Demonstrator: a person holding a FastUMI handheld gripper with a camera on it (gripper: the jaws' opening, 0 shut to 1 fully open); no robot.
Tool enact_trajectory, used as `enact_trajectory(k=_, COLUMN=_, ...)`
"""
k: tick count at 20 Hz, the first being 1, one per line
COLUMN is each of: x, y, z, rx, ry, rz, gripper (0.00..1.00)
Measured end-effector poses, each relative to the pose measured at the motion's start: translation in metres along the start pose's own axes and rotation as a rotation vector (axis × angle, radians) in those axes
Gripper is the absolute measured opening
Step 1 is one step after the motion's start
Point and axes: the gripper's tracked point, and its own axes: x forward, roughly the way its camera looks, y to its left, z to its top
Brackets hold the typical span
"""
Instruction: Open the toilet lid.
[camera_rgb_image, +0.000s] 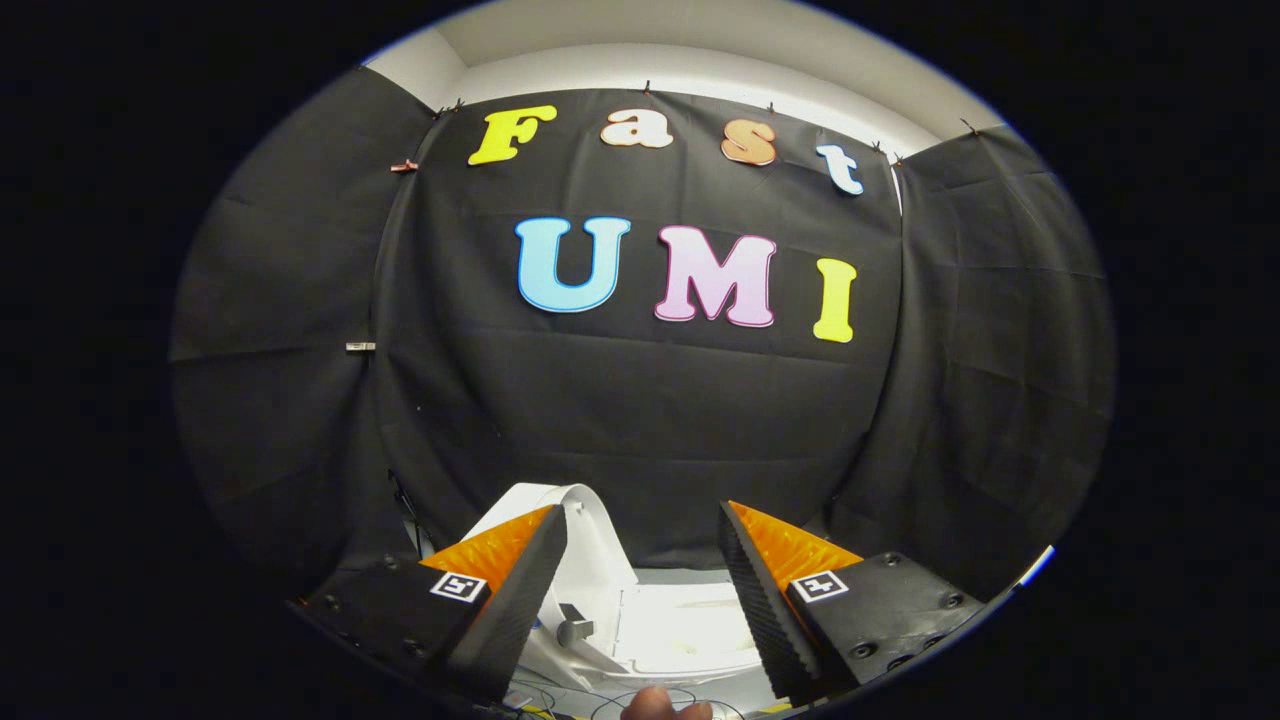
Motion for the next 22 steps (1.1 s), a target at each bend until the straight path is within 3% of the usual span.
enact_trajectory(k=13, x=-0.034, y=-0.085, z=0.067, rx=0.045, ry=-0.121, rz=-0.102, gripper=0.94)
enact_trajectory(k=22, x=-0.044, y=-0.096, z=0.084, rx=0.03, ry=-0.158, rz=-0.117, gripper=0.94)
